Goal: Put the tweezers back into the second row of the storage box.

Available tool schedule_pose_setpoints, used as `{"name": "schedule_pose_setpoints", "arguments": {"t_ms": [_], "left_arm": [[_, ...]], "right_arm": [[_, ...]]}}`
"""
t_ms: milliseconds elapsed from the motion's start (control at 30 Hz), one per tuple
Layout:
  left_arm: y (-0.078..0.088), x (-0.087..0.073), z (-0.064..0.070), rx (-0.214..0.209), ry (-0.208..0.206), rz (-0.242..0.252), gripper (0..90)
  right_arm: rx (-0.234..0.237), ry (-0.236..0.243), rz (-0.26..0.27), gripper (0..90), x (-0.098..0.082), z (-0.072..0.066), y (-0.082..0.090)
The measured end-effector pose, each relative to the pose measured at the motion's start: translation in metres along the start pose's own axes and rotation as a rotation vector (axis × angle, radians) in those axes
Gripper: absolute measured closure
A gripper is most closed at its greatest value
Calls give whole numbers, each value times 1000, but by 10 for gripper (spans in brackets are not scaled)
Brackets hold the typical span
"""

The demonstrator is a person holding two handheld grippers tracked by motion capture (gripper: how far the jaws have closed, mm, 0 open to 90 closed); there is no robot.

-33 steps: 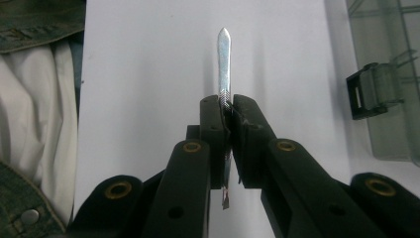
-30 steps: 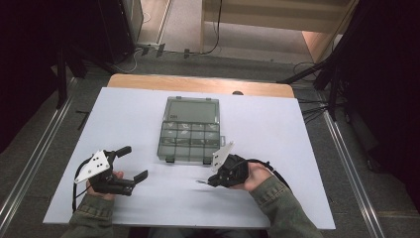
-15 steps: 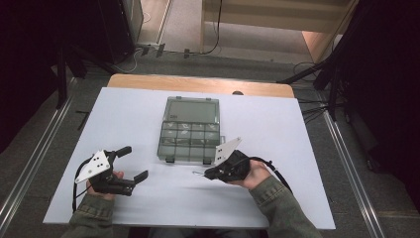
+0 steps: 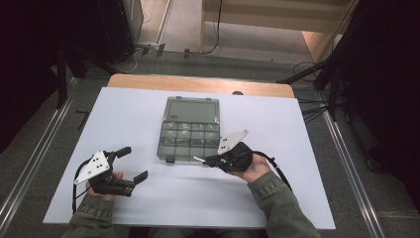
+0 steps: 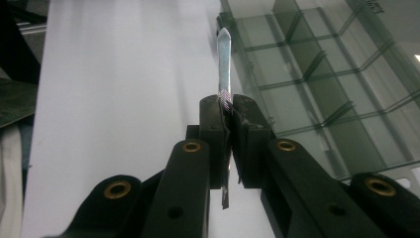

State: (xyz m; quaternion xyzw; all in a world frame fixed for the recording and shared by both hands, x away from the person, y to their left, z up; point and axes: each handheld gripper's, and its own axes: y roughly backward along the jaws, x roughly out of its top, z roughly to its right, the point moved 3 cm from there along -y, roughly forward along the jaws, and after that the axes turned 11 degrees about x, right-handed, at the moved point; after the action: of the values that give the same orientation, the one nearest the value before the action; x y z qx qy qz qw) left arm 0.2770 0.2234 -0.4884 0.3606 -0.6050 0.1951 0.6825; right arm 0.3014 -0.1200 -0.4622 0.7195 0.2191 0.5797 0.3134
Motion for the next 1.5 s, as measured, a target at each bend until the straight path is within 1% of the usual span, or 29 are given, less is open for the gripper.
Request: {"name": "schedule_pose_setpoints", "arguments": {"t_ms": [133, 200, 233, 333, 367, 500, 600, 833, 900, 933, 967, 1067, 1100, 1133, 1167, 1200, 1267, 1300, 1367, 1433, 1500], "left_arm": [[0, 0, 0, 9, 1, 3, 0], [0, 1, 0, 10, 8, 9, 0], [0, 1, 0, 10, 10, 8, 0], [0, 1, 0, 7, 10, 10, 0], [0, 1, 0, 7, 11, 11, 0], [0, 1, 0, 10, 12, 9, 0], [0, 1, 0, 10, 10, 10, 0], [-1, 1, -1, 8, 13, 11, 0], [-1, 1, -1, 8, 13, 11, 0], [-1, 1, -1, 7, 14, 10, 0], [-1, 1, -1, 7, 15, 12, 0], [-2, 0, -1, 6, 16, 12, 0], [-2, 0, -1, 6, 15, 12, 0], [-1, 0, -1, 6, 15, 12, 0], [-1, 0, -1, 6, 14, 12, 0], [-1, 0, -1, 6, 14, 12, 0], [-1, 0, -1, 5, 14, 12, 0], [-1, 1, -1, 5, 11, 13, 0], [-1, 1, 0, 4, 9, 13, 0], [-1, 1, 0, 3, 8, 10, 0], [-1, 1, 0, 2, 8, 10, 0]], "right_arm": [[-2, 2, 8, 858, 5, 3, -1], [-6, 11, 4, 858, 9, 5, -4], [-12, 9, -1, 858, 12, 9, -9], [-18, 7, -10, 858, 15, 11, -12], [-19, 3, -19, 858, 16, 12, -14], [-23, 11, -38, 857, 25, 17, -20], [-21, 17, -68, 857, 32, 20, -26], [-36, 19, -122, 853, 43, 28, -39], [-47, 24, -135, 853, 45, 31, -43], [-60, 27, -146, 853, 48, 34, -46], [-60, 27, -146, 853, 48, 34, -46], [-99, 32, -177, 851, 53, 40, -50], [-103, 31, -183, 848, 54, 41, -51], [-120, 34, -191, 784, 55, 42, -52], [-178, 40, -196, 641, 55, 42, -52], [-178, 40, -196, 641, 55, 42, -52], [-206, 38, -206, 577, 54, 41, -51], [-204, 37, -201, 550, 54, 40, -50], [-204, 17, -196, 481, 52, 39, -47], [-206, -16, -199, 427, 51, 37, -43], [-204, -39, -182, 374, 50, 36, -39]]}}
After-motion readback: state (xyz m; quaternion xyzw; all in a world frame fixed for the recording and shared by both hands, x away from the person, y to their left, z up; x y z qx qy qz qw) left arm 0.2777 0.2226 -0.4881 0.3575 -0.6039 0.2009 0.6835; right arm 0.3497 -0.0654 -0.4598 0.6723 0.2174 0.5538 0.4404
